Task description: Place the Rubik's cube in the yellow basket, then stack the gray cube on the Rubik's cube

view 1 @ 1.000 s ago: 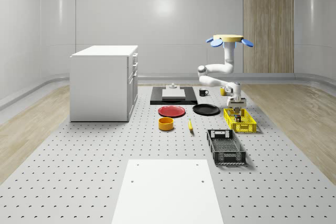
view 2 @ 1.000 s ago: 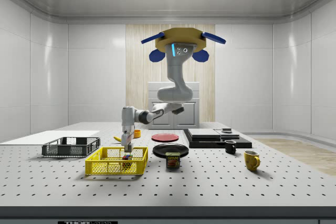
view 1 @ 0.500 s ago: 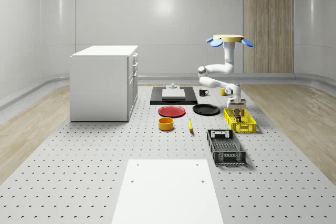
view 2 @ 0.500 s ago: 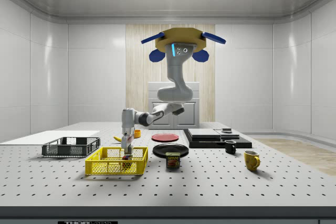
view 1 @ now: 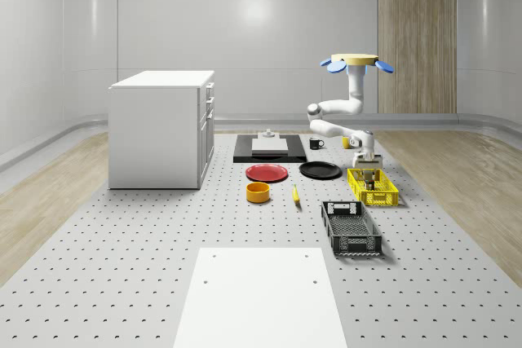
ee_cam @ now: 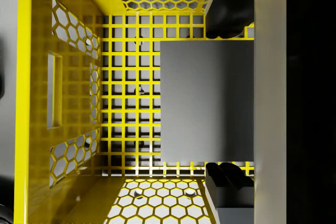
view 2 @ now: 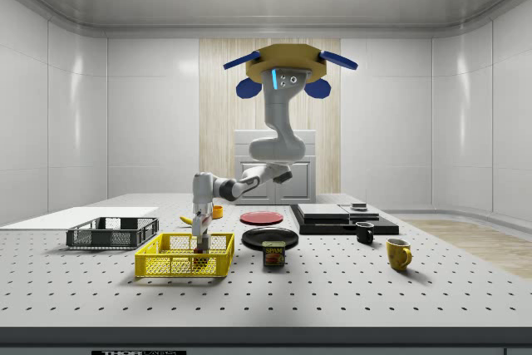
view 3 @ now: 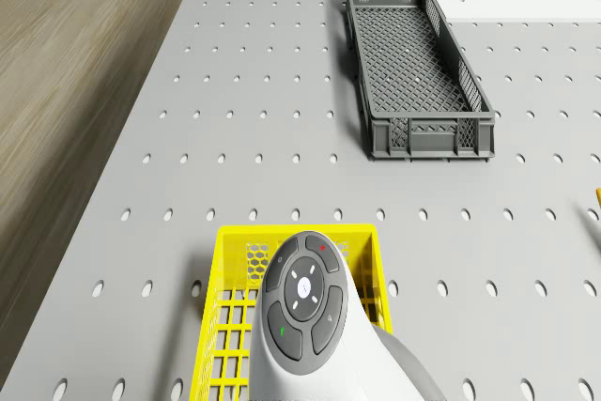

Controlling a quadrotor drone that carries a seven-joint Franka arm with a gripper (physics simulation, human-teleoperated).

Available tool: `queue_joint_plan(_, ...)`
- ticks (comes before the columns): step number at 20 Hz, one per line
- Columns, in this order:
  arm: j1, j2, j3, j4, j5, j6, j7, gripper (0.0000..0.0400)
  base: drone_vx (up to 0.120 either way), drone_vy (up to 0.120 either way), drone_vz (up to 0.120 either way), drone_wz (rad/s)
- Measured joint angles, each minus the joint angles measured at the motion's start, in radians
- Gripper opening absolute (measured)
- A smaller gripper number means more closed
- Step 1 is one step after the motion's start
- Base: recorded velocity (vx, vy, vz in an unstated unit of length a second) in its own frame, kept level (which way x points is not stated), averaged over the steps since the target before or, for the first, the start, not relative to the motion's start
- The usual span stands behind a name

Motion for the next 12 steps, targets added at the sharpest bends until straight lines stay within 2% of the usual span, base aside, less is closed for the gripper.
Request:
queue_joint_plan(5, 0.014, -0.002, 0.037, -0.025, 0.032, -0.026, -0.001, 0.0390, 0.000, 0.000, 0.000, 0.000)
queue_joint_plan(12, 0.023, -0.001, 0.065, -0.042, 0.056, -0.045, -0.002, 0.0398, 0.000, 0.000, 0.000, 0.000)
